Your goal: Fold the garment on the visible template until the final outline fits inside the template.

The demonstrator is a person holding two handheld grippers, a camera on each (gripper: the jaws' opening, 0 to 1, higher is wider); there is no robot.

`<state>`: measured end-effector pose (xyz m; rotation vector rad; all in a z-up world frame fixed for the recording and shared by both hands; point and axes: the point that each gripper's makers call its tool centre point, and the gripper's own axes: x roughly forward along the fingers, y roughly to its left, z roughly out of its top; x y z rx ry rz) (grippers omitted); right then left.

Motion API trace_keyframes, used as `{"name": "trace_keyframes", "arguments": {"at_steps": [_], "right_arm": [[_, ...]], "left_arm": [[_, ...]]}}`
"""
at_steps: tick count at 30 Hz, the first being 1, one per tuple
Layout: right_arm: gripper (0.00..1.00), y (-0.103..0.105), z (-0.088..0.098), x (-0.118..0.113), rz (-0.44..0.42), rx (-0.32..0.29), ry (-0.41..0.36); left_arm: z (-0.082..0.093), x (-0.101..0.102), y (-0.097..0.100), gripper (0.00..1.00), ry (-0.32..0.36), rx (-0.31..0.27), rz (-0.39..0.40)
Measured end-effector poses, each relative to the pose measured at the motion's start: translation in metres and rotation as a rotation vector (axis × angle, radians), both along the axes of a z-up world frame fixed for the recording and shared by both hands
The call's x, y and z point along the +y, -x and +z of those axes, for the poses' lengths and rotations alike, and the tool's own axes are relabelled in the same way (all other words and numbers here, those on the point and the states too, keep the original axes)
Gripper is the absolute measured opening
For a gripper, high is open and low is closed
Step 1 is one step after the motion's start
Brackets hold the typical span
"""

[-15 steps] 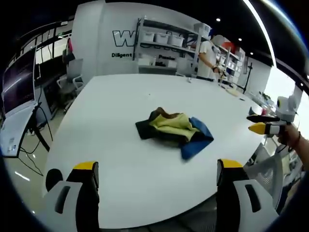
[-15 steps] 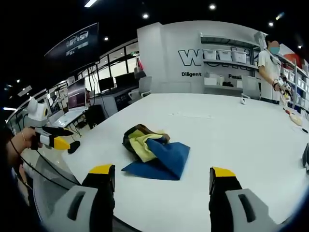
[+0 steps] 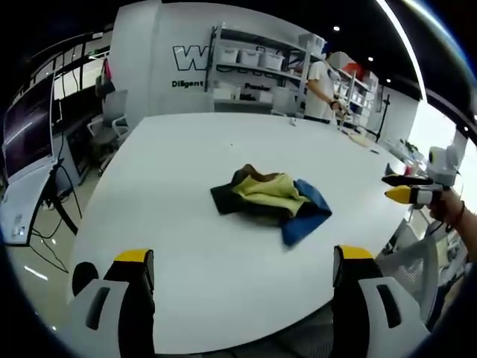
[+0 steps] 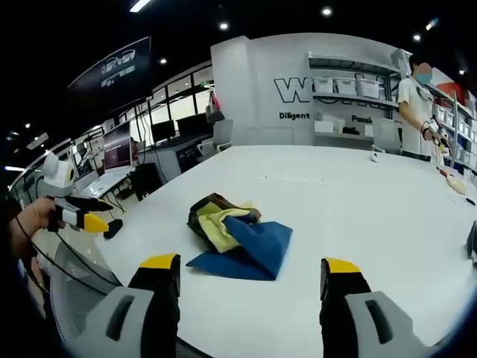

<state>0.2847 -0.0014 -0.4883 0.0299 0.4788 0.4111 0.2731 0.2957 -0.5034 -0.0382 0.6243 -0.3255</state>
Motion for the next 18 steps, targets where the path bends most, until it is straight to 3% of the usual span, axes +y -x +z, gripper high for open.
{"name": "trace_keyframes", "arguments": {"at_steps": [18], "right_arm": [[0.68, -0.0031, 0.0007, 0.0019, 0.014, -0.004, -0.006]], "left_arm": [[-0.0009, 0.0035, -0.0011, 0.91, 0.004, 0.006, 0.016]]}}
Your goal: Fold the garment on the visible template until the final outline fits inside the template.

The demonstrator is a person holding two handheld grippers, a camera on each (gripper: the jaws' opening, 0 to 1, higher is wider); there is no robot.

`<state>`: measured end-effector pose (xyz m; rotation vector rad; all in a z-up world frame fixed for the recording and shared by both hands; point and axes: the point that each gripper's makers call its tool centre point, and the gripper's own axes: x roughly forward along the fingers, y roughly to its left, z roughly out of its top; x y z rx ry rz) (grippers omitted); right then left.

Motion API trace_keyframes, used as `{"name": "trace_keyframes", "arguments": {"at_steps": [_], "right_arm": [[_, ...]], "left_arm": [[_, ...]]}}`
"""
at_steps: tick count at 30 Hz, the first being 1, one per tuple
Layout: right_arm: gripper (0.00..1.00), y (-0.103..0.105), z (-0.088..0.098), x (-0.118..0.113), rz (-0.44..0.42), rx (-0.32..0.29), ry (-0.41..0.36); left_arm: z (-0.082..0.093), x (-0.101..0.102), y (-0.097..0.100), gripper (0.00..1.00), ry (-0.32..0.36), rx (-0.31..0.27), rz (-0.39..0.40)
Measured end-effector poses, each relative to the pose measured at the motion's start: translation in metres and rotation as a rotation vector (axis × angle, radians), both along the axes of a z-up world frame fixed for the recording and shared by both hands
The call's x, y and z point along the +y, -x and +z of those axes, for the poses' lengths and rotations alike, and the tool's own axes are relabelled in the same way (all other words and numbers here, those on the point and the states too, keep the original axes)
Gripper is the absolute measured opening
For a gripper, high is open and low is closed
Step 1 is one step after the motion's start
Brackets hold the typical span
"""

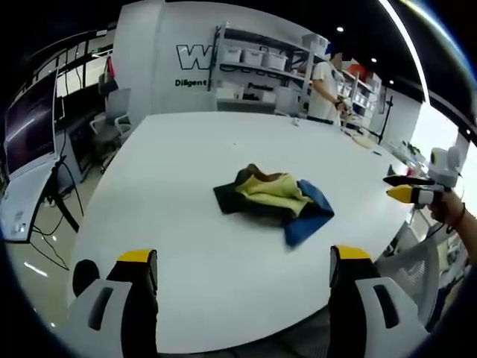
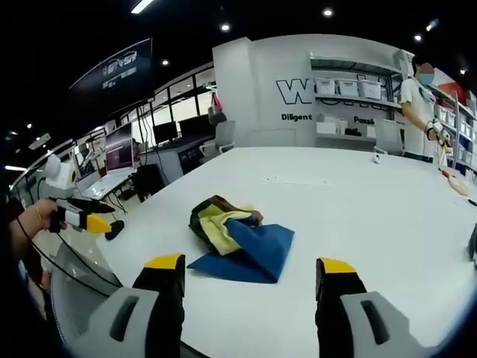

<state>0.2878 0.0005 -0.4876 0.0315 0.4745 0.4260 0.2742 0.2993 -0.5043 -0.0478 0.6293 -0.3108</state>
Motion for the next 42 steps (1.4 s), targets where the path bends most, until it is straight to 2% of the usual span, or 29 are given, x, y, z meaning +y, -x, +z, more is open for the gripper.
{"name": "trace_keyframes", "arguments": {"at_steps": [11, 25, 32, 39, 42], "right_arm": [[0.65, -0.004, -0.006, 0.003, 0.018, 0.019, 0.001], [0.6, -0.018, -0.01, 0.011, 0.042, 0.041, -0.004], [0.56, -0.031, -0.015, 0.016, 0.068, 0.061, -0.001], [0.58, -0.047, -0.022, 0.025, 0.104, 0.077, 0.021], [0.59, -0.051, -0.024, 0.028, 0.115, 0.08, 0.032]], "left_arm": [[-0.005, -0.004, -0.001, 0.89, 0.0, 0.016, -0.015], [-0.008, 0.0, -0.015, 0.85, -0.001, 0.028, -0.004], [-0.013, -0.004, -0.026, 0.84, 0.001, 0.044, -0.019], [-0.015, -0.006, -0.041, 0.82, 0.015, 0.045, -0.018], [-0.018, -0.007, -0.045, 0.82, -0.002, 0.055, -0.026]]}}
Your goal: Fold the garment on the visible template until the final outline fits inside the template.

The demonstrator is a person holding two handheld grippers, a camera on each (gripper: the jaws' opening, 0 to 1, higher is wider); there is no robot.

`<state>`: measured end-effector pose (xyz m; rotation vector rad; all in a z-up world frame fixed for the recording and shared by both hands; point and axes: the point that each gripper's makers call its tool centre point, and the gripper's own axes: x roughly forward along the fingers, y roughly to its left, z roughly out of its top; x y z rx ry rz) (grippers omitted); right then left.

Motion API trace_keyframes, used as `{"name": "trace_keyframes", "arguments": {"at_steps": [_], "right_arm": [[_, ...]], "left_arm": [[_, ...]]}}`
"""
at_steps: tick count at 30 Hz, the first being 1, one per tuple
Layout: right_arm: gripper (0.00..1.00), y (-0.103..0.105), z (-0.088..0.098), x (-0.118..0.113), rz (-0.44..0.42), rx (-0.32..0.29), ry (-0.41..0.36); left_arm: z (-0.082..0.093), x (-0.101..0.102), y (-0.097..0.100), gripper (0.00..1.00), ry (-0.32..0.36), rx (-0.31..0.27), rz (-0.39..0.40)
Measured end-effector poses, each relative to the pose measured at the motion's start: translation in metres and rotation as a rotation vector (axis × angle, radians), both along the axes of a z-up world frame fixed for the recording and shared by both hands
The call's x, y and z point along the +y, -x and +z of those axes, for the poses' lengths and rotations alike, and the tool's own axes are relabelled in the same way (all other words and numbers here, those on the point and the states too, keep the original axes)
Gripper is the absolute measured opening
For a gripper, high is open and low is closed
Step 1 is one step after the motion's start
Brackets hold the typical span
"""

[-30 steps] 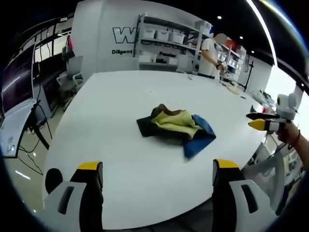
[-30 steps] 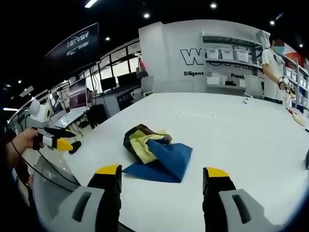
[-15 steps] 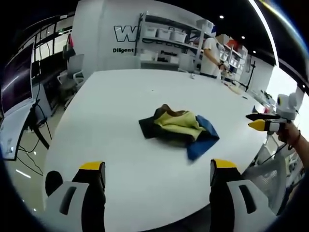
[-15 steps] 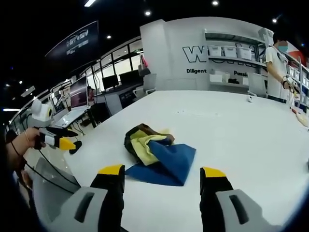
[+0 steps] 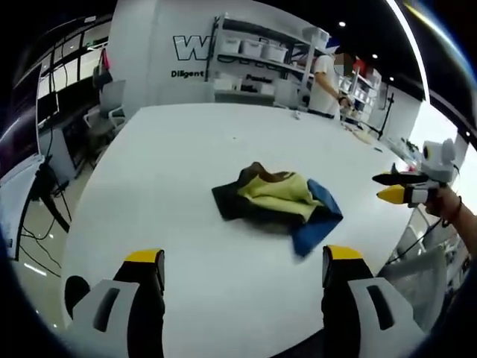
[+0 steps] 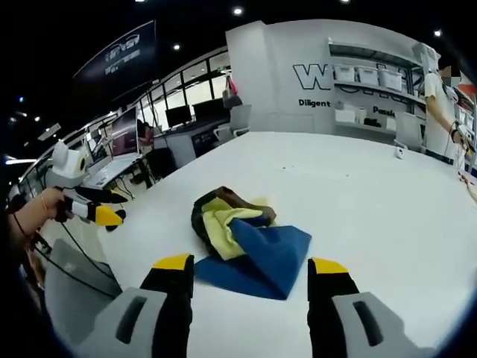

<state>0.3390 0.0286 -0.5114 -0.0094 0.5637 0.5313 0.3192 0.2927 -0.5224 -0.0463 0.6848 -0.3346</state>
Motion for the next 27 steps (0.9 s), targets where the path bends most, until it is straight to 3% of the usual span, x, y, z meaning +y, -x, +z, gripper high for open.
{"name": "trace_keyframes", "arguments": {"at_steps": [22, 27], "right_arm": [[0.56, -0.046, -0.02, 0.023, 0.063, 0.043, 0.012], [0.56, -0.058, -0.028, 0.029, 0.079, 0.051, 0.019]], "left_arm": [[-0.019, -0.012, -0.048, 0.79, -0.011, 0.041, -0.037], [-0.021, -0.016, -0.062, 0.77, -0.019, 0.027, -0.043]]}}
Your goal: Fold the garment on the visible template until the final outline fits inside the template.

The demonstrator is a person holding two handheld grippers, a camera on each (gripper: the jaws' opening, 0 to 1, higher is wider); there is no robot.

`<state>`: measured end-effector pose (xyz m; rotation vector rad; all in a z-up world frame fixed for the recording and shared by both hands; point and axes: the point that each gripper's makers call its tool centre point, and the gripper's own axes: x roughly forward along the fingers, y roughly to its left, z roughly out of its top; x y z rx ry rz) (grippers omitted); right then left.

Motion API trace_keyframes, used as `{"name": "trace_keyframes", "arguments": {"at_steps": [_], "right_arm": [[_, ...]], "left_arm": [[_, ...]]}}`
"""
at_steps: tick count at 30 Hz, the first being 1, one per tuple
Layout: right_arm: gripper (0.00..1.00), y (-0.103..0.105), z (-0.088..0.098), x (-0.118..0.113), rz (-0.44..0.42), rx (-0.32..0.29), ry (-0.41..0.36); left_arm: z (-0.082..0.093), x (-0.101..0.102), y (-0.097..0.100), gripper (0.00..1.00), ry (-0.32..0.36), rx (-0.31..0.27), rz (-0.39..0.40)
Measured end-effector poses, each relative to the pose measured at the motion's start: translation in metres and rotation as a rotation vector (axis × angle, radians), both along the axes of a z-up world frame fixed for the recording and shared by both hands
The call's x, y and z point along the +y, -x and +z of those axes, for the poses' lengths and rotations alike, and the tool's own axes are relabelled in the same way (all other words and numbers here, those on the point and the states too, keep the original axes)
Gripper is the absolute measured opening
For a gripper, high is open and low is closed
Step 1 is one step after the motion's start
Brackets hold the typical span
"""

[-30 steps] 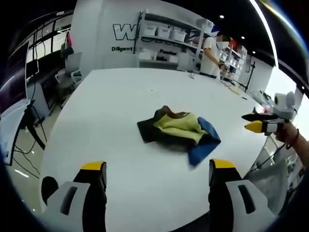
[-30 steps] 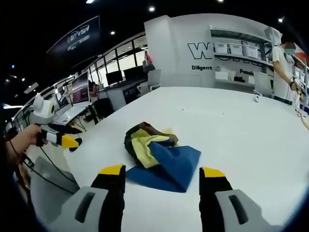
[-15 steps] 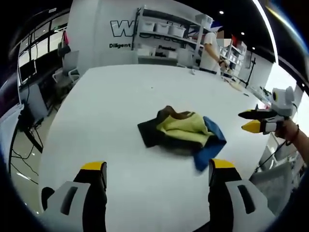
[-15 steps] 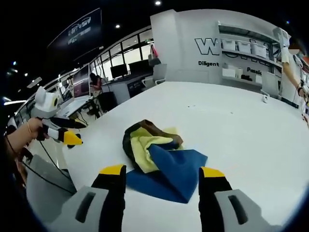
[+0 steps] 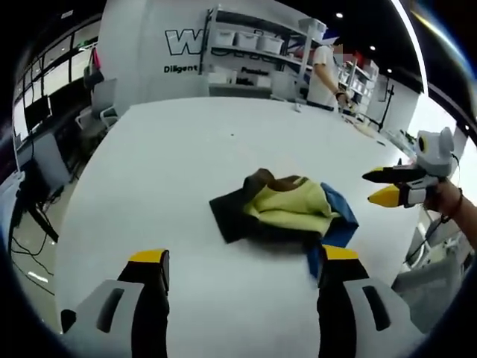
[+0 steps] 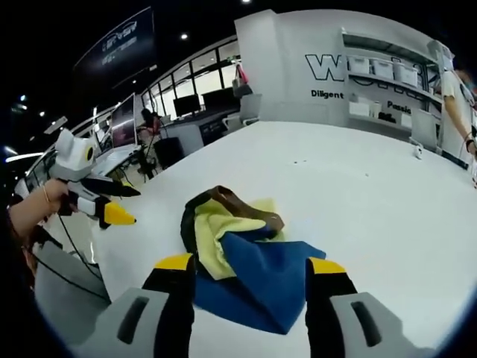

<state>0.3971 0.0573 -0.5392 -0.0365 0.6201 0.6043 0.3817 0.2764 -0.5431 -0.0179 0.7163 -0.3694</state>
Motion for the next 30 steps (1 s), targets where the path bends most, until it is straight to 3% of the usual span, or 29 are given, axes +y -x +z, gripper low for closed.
{"name": "trace_keyframes", "arguments": {"at_steps": [7, 12, 26, 30], "right_arm": [[0.5, -0.013, -0.012, 0.011, 0.037, 0.014, 0.004], [0.47, -0.019, -0.024, 0.016, 0.069, 0.008, 0.03], [0.3, -0.026, -0.054, 0.018, 0.097, 0.034, 0.062], [0.23, -0.027, -0.062, 0.023, 0.106, 0.053, 0.049]], "left_arm": [[-0.008, -0.01, -0.015, 0.72, 0.043, 0.013, -0.013], [-0.02, -0.015, -0.023, 0.67, 0.032, 0.032, -0.024], [-0.048, -0.037, -0.037, 0.4, 0.07, 0.079, -0.047], [-0.062, -0.047, -0.037, 0.28, 0.108, 0.119, -0.054]]}}
